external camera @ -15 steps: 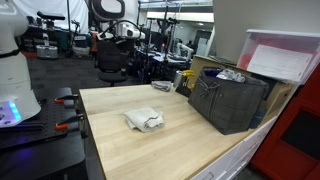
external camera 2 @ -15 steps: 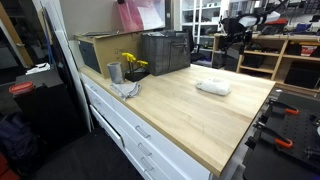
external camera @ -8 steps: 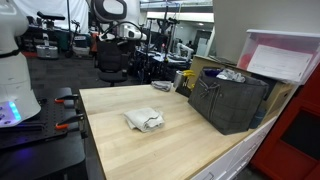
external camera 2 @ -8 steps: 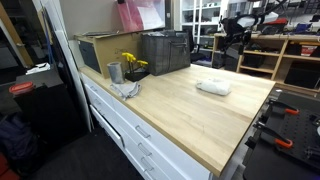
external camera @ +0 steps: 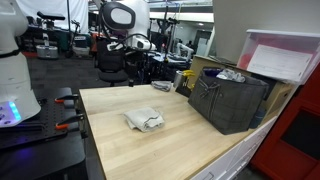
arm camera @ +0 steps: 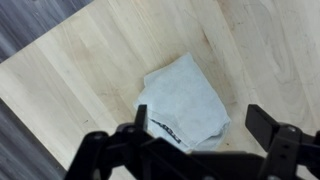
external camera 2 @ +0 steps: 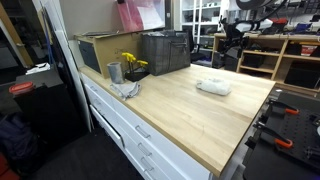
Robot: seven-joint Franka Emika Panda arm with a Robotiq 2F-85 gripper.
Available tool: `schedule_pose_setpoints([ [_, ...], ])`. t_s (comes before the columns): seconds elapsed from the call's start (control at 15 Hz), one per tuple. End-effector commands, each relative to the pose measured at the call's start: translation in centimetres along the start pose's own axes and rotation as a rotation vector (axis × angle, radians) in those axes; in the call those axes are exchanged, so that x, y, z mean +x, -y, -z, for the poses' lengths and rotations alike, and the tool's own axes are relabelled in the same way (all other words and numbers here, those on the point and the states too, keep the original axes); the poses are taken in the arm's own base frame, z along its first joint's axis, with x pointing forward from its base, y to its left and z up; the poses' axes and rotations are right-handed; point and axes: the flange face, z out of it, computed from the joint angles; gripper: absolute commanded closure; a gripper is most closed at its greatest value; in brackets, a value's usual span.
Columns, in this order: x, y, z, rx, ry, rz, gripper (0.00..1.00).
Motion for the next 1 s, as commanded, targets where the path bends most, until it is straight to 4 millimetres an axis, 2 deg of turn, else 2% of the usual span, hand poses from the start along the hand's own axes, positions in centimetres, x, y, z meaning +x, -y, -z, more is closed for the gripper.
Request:
schedule_pose_setpoints([
  [0.0, 2.3, -0.6, -3.0, 0.009, 0.045, 0.055, 0.00],
  [0.33, 3.6, -1.1, -6.3, -0.011, 0.101, 0.172, 0.00],
  [0.73, 6.8, -3.4, -11.0, -0.054, 0.144, 0.229, 0.00],
  [0.87, 7.5, -3.9, -11.8, -0.058, 0.152, 0.201, 0.00],
  [0.93, 6.1, -3.3, -11.1, -0.051, 0.161, 0.198, 0.00],
])
